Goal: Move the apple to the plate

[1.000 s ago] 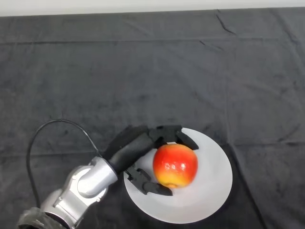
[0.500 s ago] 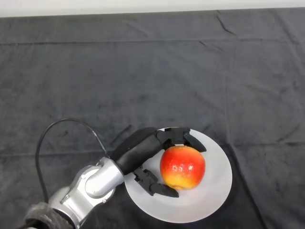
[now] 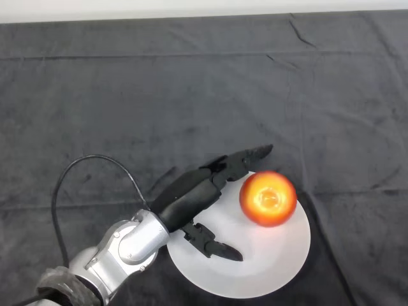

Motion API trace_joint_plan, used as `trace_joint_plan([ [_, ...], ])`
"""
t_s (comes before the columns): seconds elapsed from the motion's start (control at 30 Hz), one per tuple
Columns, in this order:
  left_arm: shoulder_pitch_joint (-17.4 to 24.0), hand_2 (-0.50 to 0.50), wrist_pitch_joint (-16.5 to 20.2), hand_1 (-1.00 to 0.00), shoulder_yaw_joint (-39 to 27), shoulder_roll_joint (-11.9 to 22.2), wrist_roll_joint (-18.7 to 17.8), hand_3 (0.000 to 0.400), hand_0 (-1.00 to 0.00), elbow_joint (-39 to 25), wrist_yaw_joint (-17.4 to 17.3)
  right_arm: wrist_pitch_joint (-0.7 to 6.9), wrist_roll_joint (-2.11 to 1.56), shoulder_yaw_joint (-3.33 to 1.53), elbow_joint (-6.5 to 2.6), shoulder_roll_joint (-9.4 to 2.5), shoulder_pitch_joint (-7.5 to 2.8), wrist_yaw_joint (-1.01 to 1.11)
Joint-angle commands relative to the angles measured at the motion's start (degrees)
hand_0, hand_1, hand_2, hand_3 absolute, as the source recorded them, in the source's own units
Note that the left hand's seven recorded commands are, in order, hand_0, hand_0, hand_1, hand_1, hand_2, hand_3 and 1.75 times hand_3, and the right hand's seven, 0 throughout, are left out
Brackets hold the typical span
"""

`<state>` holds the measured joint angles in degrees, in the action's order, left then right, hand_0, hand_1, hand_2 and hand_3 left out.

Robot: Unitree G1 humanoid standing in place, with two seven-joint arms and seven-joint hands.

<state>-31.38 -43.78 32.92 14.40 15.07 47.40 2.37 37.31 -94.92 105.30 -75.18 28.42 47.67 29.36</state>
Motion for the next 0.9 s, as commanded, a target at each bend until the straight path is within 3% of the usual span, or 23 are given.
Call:
trace_joint_plan([
  [0.03, -1.37, 0.00, 1.26, 0.00, 1.88, 1.83, 2.17, 0.000, 0.00, 3.50, 0.17, 0.37, 0.09, 0.89, 0.13, 1.66, -0.64, -0.01],
  [0.5, -2.42, 0.00, 0.89, 0.00, 0.60, 4.38, -0.29, 0.000, 0.00, 1.71, -0.53, 0.38, 0.08, 0.91, 0.10, 1.67, -0.64, -0.01],
  [0.9, -2.96, 0.00, -1.18, 0.00, -5.73, 9.94, -4.69, 0.000, 0.00, -1.25, -0.78, 0.38, 0.08, 0.90, 0.11, 1.67, -0.64, -0.01],
])
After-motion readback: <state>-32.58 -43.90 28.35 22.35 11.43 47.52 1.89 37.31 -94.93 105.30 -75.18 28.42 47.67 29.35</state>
